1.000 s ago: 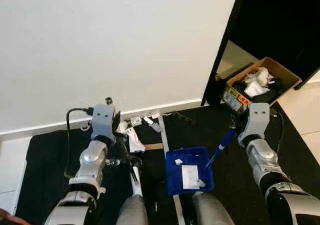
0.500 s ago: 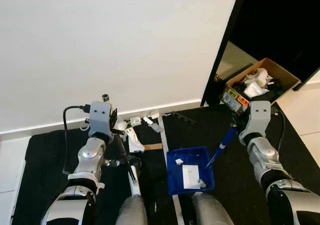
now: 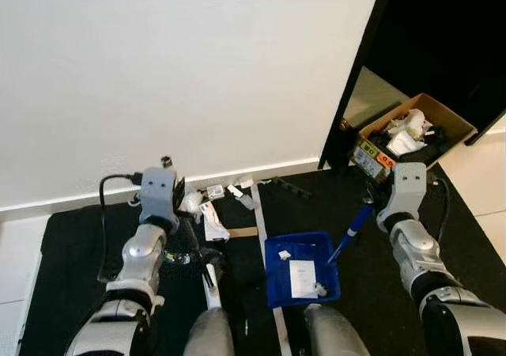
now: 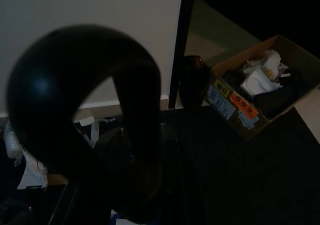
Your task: Sweep floor
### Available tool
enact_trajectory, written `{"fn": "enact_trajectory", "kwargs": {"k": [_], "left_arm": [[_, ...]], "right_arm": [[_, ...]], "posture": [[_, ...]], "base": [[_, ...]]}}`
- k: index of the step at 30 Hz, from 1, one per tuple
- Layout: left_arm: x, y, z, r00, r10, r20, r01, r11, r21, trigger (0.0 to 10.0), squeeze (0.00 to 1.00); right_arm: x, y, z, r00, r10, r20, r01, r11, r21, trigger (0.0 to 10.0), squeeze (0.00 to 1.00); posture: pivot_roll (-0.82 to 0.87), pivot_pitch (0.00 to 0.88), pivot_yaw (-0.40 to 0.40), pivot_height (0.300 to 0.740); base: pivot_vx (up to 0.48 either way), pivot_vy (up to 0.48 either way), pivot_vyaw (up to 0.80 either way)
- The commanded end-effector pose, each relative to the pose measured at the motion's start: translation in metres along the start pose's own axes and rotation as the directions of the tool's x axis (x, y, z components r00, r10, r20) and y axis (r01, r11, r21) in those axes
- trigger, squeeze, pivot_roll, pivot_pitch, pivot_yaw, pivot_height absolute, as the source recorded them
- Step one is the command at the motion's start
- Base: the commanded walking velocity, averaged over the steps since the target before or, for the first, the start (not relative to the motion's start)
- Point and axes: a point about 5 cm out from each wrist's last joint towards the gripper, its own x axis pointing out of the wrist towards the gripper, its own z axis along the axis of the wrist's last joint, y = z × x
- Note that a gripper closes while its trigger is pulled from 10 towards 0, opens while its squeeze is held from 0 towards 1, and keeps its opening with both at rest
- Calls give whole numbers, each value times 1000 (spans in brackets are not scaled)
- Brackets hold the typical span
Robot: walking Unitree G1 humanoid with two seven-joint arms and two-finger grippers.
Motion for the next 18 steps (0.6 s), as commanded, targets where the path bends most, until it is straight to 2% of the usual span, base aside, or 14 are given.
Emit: {"fn": "enact_trajectory", "kwargs": {"k": [1, 11, 18], "left_arm": [[-4, 7, -7, 999, 11, -46, -9, 999, 36, 10000, 0], [-6, -3, -11, 999, -2, -45, 2, 1000, -4, 10000, 0], [-9, 0, -14, 999, 11, -52, -12, 1000, -14, 10000, 0]], "right_arm": [[2, -1, 3, 1000, -15, 3, 15, 1000, 12, 10000, 0], [-1, 9, -5, 1000, -3, -13, 3, 1000, 30, 10000, 0], [-2, 10, -8, 1000, -11, -17, 11, 999, 38, 10000, 0]], "posture": [[74, 0, -30, 740], [74, 0, -23, 740], [73, 0, -25, 740]], "base": [[0, 0, 0], [0, 0, 0], [0, 0, 0]]}}
